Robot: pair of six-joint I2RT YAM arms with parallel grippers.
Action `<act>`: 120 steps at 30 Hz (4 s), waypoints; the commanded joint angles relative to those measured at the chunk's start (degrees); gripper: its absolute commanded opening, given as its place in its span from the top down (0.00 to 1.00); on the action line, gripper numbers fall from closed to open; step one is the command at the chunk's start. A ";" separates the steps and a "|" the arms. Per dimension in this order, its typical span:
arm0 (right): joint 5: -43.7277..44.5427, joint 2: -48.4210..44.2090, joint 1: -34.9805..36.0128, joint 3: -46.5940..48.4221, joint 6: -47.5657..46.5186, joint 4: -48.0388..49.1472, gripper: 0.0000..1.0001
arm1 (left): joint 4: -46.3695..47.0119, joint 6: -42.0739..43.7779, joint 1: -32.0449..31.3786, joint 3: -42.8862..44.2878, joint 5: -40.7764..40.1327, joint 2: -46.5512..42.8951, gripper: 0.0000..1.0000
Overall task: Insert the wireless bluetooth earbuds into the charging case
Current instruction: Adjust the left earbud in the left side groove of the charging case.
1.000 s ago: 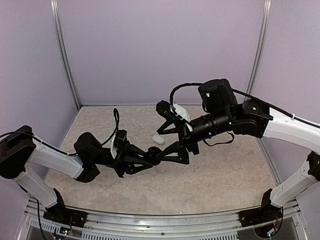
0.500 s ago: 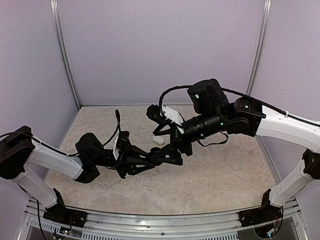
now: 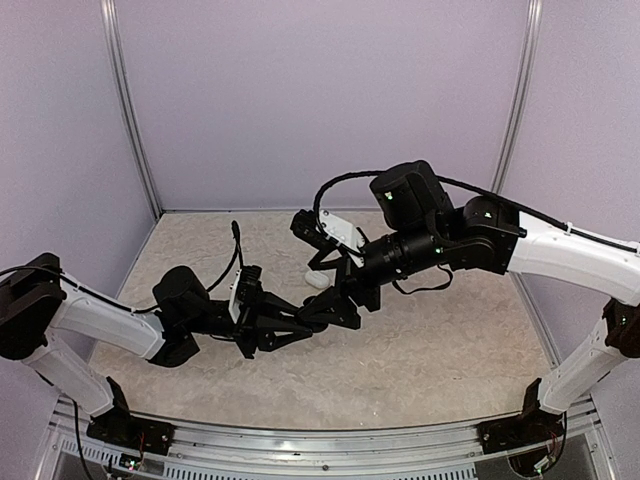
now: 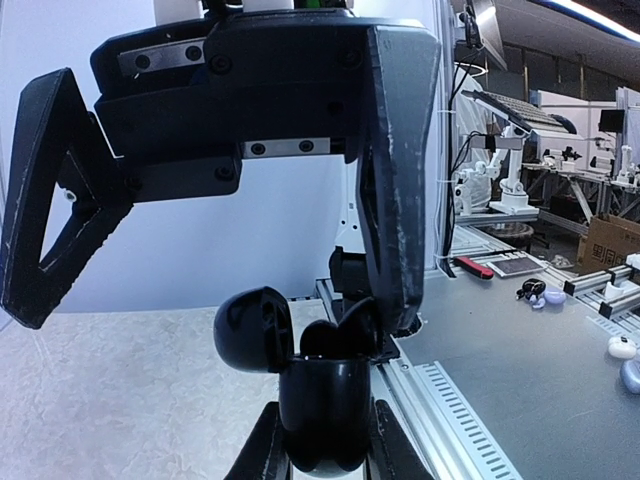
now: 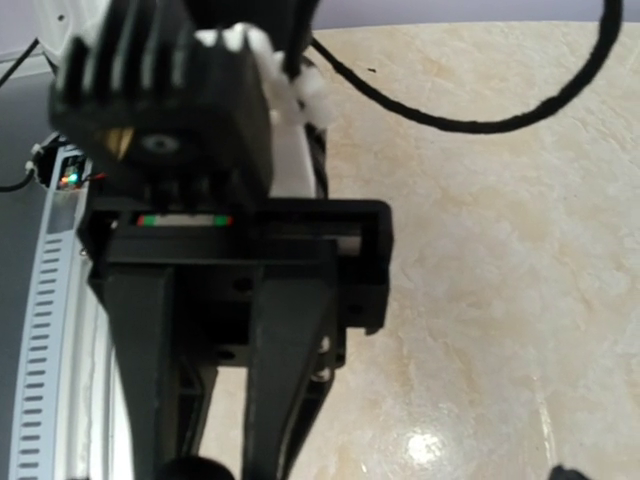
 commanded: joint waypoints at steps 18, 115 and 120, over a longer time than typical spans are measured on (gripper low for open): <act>8.20 0.49 -1.65 0.97 1.55 -2.53 0.03 | -1.35 2.32 -0.67 0.94 -0.31 -1.99 0.98; 5.27 0.86 2.23 3.62 -1.64 -4.34 0.06 | 0.98 0.94 -0.53 0.69 0.76 -0.55 0.98; 4.59 0.64 1.28 3.52 -0.49 -3.54 0.06 | 0.96 1.12 -0.57 0.63 0.84 -0.56 0.98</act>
